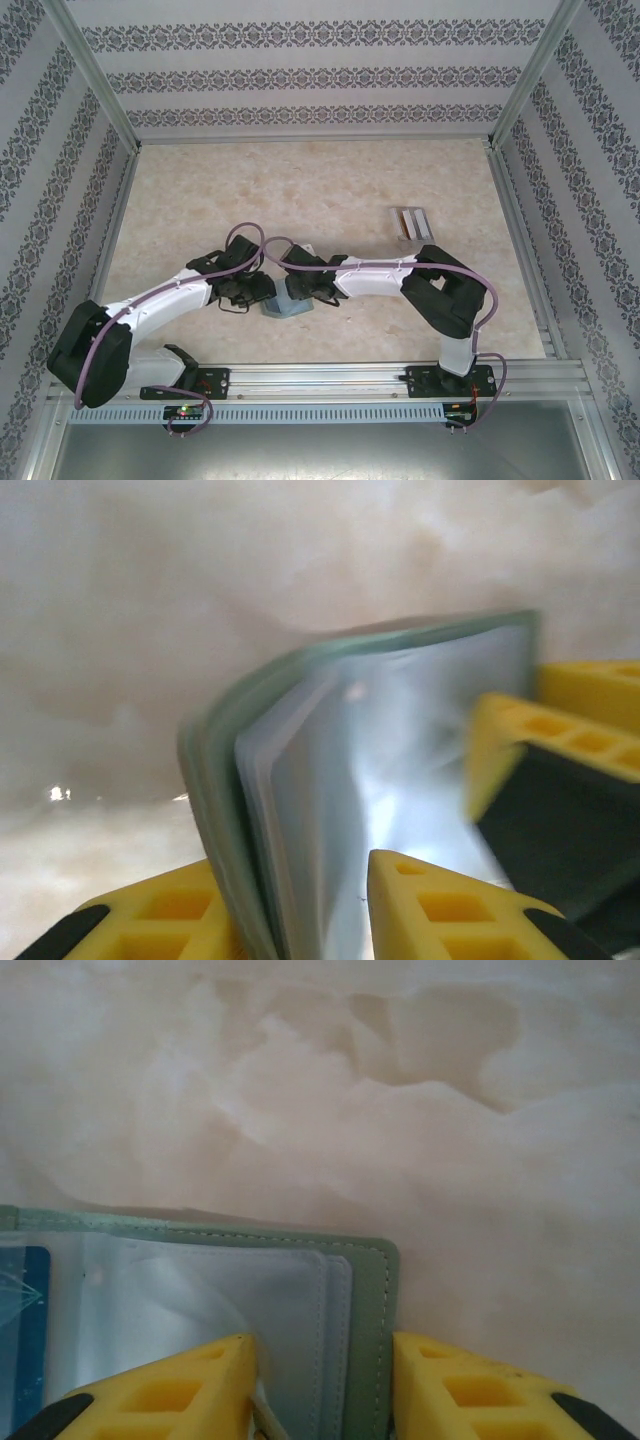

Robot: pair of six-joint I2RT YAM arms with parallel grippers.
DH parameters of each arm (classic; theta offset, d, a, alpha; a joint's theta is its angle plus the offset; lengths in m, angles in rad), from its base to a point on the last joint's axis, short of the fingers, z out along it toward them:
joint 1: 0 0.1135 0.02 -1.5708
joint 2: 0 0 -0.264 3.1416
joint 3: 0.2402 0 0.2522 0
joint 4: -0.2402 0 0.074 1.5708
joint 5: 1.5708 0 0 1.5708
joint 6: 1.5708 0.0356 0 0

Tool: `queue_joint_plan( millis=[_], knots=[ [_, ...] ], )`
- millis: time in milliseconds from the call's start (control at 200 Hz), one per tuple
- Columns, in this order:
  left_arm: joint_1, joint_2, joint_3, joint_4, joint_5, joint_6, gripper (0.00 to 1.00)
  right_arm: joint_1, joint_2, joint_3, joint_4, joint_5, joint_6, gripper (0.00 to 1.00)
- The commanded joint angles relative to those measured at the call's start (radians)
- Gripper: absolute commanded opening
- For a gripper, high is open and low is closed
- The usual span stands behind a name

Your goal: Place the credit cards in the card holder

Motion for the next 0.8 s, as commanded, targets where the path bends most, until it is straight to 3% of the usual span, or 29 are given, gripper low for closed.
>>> queue_joint_plan(
  millis=[0, 205, 410, 794],
  knots=[
    [-0.022, 0.020, 0.044, 0.104, 0.039, -0.027, 0.35, 0.024, 0.031, 0.000, 0.064, -0.159, 0.020, 0.40],
    [-0.033, 0.049, 0.070, 0.104, 0.015, -0.012, 0.40, 0.007, -0.006, -0.028, 0.059, -0.151, 0.025, 0.45],
    [-0.039, 0.144, 0.084, 0.097, 0.020, 0.010, 0.33, 0.002, -0.045, -0.052, 0.002, -0.081, 0.011, 0.51],
    [-0.043, 0.227, 0.122, 0.041, 0.020, 0.041, 0.30, -0.005, -0.143, -0.136, -0.063, 0.022, 0.024, 0.52]
  ],
)
